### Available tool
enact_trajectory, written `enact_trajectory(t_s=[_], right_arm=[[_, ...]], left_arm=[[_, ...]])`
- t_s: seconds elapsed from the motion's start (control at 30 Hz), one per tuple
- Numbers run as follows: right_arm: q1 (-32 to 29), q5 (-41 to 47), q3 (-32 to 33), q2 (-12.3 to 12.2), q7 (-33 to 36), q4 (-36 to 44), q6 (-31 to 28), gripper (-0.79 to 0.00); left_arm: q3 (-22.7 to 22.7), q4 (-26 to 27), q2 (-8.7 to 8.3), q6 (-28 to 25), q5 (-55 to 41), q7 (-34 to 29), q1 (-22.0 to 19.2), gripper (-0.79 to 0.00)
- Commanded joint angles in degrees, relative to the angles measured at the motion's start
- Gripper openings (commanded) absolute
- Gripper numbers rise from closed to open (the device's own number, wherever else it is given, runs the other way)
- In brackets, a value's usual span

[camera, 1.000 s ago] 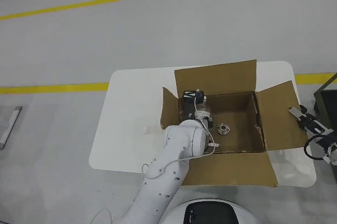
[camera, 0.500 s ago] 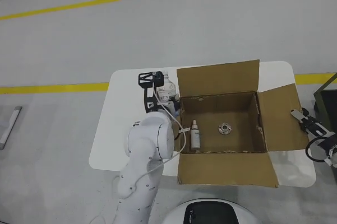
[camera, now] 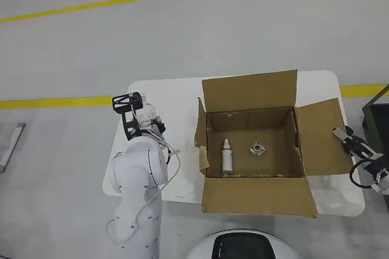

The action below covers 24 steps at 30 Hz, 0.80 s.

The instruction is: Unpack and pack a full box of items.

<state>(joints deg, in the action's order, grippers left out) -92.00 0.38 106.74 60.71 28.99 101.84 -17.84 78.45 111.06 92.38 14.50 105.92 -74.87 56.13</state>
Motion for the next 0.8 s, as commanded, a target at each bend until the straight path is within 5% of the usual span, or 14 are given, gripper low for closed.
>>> enact_trajectory(t_s=[0.0,0.4,0.77], right_arm=[[-0.1,0.0,0.0,0.0,0.0,-0.1,-0.1,-0.785],[0.1,0.0,-0.2,0.0,0.5,-0.5,-0.4,-0.785],[0.4,-0.2,-0.4,-0.1,1.2,-0.6,-0.5,-0.785]], left_arm=[[1.0,-3.1,-0.26,-1.8,2.1,0.2,1.4,-0.785],[2.6,-15.9,-0.51,-3.6,1.6,5.0,6.4,-0.785],[1.8,-23.9,-0.21,-4.4,-3.1,9.5,6.1,-0.785]])
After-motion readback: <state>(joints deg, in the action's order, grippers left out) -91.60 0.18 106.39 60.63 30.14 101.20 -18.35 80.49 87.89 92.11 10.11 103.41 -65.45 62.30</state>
